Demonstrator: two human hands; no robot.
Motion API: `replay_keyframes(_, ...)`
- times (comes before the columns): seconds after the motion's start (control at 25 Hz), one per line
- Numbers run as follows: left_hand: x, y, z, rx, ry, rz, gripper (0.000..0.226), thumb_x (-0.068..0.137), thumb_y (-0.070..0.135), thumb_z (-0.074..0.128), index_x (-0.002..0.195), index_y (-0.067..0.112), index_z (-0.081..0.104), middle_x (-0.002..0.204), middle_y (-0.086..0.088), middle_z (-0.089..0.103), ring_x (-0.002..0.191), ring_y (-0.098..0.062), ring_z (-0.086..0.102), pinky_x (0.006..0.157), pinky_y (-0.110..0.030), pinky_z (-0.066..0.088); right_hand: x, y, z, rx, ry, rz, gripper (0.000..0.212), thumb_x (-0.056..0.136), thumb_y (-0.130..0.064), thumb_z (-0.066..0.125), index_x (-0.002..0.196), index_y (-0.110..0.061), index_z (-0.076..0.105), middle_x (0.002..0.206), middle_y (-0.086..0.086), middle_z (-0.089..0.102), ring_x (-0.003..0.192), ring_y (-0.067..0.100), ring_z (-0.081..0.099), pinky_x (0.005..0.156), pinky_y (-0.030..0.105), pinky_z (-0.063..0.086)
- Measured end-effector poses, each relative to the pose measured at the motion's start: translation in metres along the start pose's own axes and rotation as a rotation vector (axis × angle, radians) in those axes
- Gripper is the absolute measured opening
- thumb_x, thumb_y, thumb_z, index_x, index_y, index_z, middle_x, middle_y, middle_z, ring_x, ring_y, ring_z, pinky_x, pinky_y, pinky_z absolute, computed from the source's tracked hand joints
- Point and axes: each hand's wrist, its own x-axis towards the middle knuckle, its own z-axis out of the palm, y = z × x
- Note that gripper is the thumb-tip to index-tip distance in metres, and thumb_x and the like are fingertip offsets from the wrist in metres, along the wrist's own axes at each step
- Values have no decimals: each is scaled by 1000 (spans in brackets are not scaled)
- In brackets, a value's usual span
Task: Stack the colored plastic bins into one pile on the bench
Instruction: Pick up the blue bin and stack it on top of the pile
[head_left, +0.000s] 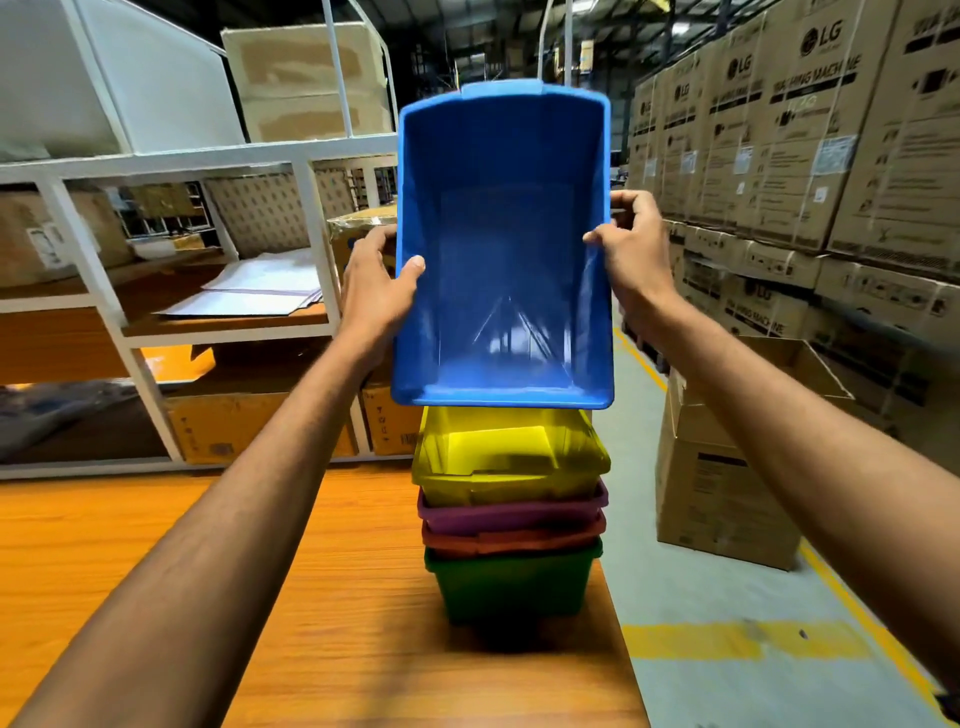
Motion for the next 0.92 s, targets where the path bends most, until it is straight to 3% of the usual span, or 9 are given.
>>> replay_keyframes(0.12, 5, -7, -9, -84, -125, -172, 32, 98, 35, 63, 123, 14, 64, 118, -6, 70, 105, -23, 69, 87, -40, 60, 10, -4, -5, 112, -281, 313, 25, 88, -1, 64, 107, -16, 63, 92, 0, 69, 74, 9, 64, 61, 22, 54)
replay_keyframes(0.24, 4, -16, -4, -84, -173, -349, 32, 104, 35, 55, 118, 8, 65, 108, -7, 68, 94, -21, 66, 71, -30, 55, 20, 1, -12, 156, -527, 566, 27, 94, -4, 61, 117, -17, 67, 97, 1, 72, 83, 12, 70, 87, 31, 59)
replay_keyframes(0.32, 4, -25, -2, -106, -188, -466, 27, 105, 29, 52, 108, 9, 70, 103, -5, 70, 91, -19, 66, 55, -21, 51, 26, 5, -16, 111, -600, 708, 44, 79, -5, 75, 117, -23, 61, 104, 2, 65, 87, 14, 65, 99, 29, 51)
replay_keyframes(0.4, 7, -33, 0, -120, -236, -617, 24, 102, 28, 57, 99, 10, 73, 106, -5, 73, 97, -18, 70, 59, -23, 55, 36, 24, -18, 81, -615, 803, 83, 45, -4, 92, 113, -24, 50, 99, 3, 53, 81, 18, 53, 94, 24, 43)
replay_keyframes(0.44, 8, -35, -2, -111, -265, -683, 23, 100, 30, 60, 98, 11, 72, 110, -5, 73, 101, -19, 71, 64, -27, 60, 36, 28, -17, 81, -606, 845, 88, 40, -4, 92, 113, -24, 48, 94, 5, 53, 78, 19, 52, 87, 23, 45)
replay_keyframes(0.6, 18, -44, -1, -130, -356, -858, 31, 91, 33, 64, 109, 8, 61, 120, -5, 64, 109, -20, 68, 97, -34, 57, 16, 12, -10, 113, -523, 888, 19, 91, 0, 55, 107, -11, 58, 98, 9, 72, 69, 19, 75, 60, 27, 64)
replay_keyframes(0.72, 20, -35, 2, -225, -370, -923, 17, 97, 27, 57, 103, 11, 56, 107, -8, 55, 98, -18, 57, 73, -26, 58, 12, 13, -6, 70, -471, 909, 14, 95, 0, 49, 101, -8, 58, 88, 8, 66, 39, 15, 64, 34, 21, 47)
replay_keyframes(0.8, 20, -32, 4, -241, -354, -934, 17, 98, 25, 58, 106, 10, 56, 104, -8, 61, 98, -19, 63, 60, -26, 60, 15, 19, -4, 68, -435, 957, 16, 93, 1, 52, 102, -8, 61, 84, 8, 68, 40, 17, 65, 38, 24, 54)
replay_keyframes(0.92, 15, -31, 11, -236, -362, -968, 11, 99, 22, 58, 102, 11, 56, 101, -6, 61, 98, -18, 64, 67, -26, 60, 16, 34, -1, 18, -383, 1033, 19, 86, 1, 60, 100, -9, 66, 89, 8, 73, 56, 23, 73, 49, 28, 61)
